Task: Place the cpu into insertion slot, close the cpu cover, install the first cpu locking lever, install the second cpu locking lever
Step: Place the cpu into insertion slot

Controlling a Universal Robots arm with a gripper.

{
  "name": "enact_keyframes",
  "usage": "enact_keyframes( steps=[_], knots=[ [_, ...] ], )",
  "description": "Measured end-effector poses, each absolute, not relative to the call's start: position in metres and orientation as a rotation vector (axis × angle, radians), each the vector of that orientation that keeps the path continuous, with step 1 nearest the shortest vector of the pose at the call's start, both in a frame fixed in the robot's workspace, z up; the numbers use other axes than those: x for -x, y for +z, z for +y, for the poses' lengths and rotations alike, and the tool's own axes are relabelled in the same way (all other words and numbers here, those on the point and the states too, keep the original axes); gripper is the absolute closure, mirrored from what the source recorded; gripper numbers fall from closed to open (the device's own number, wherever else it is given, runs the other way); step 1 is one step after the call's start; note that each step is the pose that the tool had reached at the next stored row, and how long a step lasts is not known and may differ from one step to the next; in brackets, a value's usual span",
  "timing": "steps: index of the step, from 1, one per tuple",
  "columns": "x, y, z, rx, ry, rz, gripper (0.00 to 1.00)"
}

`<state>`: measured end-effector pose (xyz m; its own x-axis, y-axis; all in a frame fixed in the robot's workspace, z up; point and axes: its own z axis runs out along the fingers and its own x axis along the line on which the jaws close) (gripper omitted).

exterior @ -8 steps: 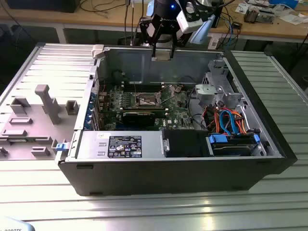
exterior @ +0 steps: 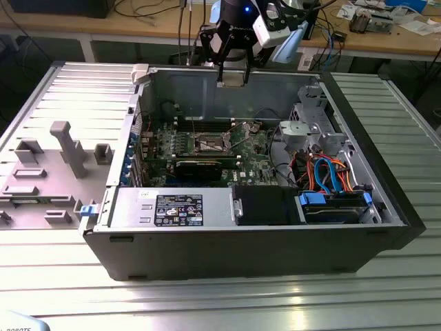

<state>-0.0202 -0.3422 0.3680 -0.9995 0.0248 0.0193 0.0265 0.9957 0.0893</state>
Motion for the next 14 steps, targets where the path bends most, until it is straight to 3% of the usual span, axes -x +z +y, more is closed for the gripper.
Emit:
enact_keyframes(
  steps=[14],
  knots=[
    [0.0202, 0.3673, -0.3422, 0.156, -0.141, -3.120, 0.46]
  ],
)
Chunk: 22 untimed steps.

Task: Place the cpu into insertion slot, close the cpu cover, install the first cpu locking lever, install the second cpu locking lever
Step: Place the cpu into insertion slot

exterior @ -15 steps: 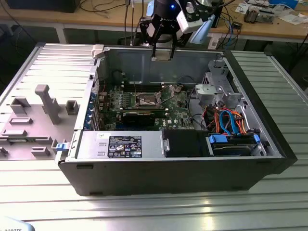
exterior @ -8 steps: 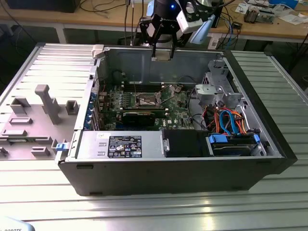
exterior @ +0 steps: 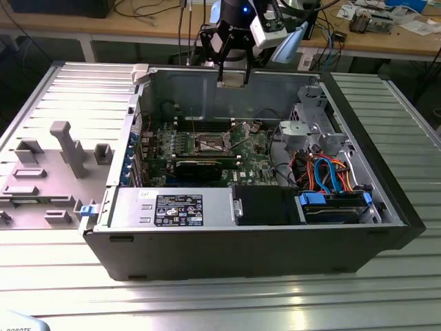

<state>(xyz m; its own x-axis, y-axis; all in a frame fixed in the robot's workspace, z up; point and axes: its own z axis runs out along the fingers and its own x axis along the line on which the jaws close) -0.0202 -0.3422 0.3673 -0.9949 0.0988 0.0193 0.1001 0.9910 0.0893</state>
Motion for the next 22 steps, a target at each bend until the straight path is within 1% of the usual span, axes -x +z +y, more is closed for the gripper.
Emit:
enact_keyframes(
  steps=[22],
  knots=[
    [0.0208, 0.3667, -0.3422, 0.244, -0.142, -3.117, 0.46]
  ],
)
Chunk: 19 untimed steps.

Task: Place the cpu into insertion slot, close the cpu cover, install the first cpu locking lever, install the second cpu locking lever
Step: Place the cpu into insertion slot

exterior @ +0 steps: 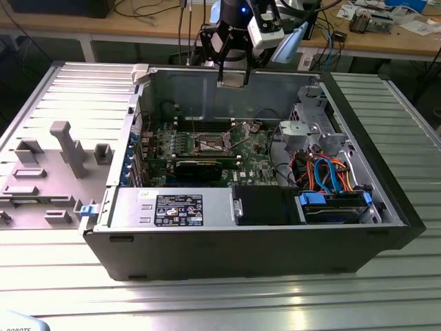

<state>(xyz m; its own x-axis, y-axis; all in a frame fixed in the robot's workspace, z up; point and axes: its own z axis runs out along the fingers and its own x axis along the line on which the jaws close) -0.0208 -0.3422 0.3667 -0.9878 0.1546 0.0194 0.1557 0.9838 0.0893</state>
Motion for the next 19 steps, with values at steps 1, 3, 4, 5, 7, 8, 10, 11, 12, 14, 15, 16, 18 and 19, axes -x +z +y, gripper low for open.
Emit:
enact_keyframes(
  steps=[1, 3, 4, 5, 7, 8, 10, 11, 12, 14, 15, 16, 18, 19],
  knots=[
    [0.0208, 0.3666, -0.3422, 0.246, -0.142, -3.116, 0.46],
    [0.0209, 0.3664, -0.3422, 0.253, -0.142, -3.116, 0.46],
    [0.0210, 0.3663, -0.3422, 0.259, -0.142, -3.116, 0.46],
    [0.0211, 0.3662, -0.3422, 0.263, -0.142, -3.116, 0.46],
    [0.0212, 0.3661, -0.3422, 0.269, -0.142, -3.115, 0.46],
    [0.0213, 0.3660, -0.3422, 0.273, -0.142, -3.115, 0.46],
    [0.0214, 0.3659, -0.3422, 0.281, -0.142, -3.114, 0.46],
    [0.0214, 0.3658, -0.3422, 0.283, -0.142, -3.114, 0.46],
    [0.0214, 0.3658, -0.3422, 0.284, -0.142, -3.114, 0.46],
    [0.0214, 0.3658, -0.3422, 0.288, -0.142, -3.114, 0.46],
    [0.0214, 0.3658, -0.3422, 0.290, -0.142, -3.114, 0.46],
    [0.0214, 0.3658, -0.3422, 0.291, -0.142, -3.114, 0.46],
    [0.0215, 0.3658, -0.3422, 0.296, -0.142, -3.114, 0.46],
    [0.0215, 0.3658, -0.3422, 0.299, -0.142, -3.113, 0.46]
  ],
)
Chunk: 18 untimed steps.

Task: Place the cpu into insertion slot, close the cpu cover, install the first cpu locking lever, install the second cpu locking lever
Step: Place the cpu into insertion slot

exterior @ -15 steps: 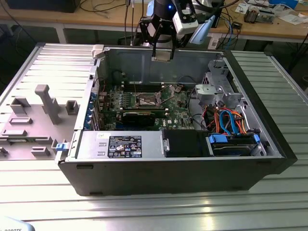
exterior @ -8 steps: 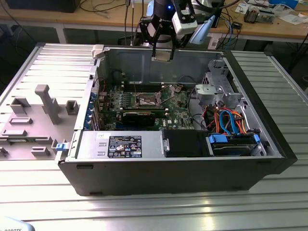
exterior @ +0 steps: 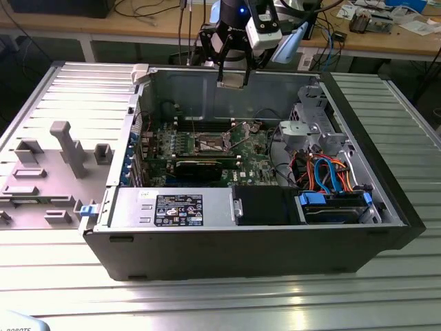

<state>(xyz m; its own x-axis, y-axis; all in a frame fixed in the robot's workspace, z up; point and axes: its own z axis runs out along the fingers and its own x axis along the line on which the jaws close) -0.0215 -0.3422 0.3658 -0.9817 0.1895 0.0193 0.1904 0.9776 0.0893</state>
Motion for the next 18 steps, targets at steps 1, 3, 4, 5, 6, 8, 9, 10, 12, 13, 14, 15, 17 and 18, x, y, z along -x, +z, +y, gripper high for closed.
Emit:
enact_keyframes(
  steps=[1, 3, 4, 5, 6, 8, 9, 10, 12, 13, 14, 15, 17, 18],
  knots=[
    [0.0215, 0.3658, -0.3422, 0.300, -0.142, -3.113, 0.46],
    [0.0216, 0.3658, -0.3422, 0.304, -0.142, -3.113, 0.46],
    [0.0215, 0.3658, -0.3422, 0.305, -0.142, -3.113, 0.46],
    [0.0215, 0.3657, -0.3422, 0.305, -0.142, -3.113, 0.46],
    [0.0215, 0.3657, -0.3422, 0.307, -0.142, -3.113, 0.46],
    [0.0215, 0.3657, -0.3422, 0.312, -0.142, -3.112, 0.46],
    [0.0215, 0.3657, -0.3422, 0.315, -0.142, -3.112, 0.46],
    [0.0215, 0.3657, -0.3422, 0.318, -0.142, -3.112, 0.46],
    [0.0218, 0.3657, -0.3422, 0.333, -0.142, -3.111, 0.46],
    [0.0220, 0.3656, -0.3422, 0.343, -0.143, -3.110, 0.46],
    [0.0225, 0.3657, -0.3422, 0.354, -0.143, -3.109, 0.46],
    [0.0231, 0.3656, -0.3422, 0.358, -0.143, -3.109, 0.46],
    [0.0268, 0.3656, -0.3422, 0.363, -0.143, -3.108, 0.46],
    [0.0285, 0.3657, -0.3422, 0.367, -0.143, -3.108, 0.46]
  ],
)
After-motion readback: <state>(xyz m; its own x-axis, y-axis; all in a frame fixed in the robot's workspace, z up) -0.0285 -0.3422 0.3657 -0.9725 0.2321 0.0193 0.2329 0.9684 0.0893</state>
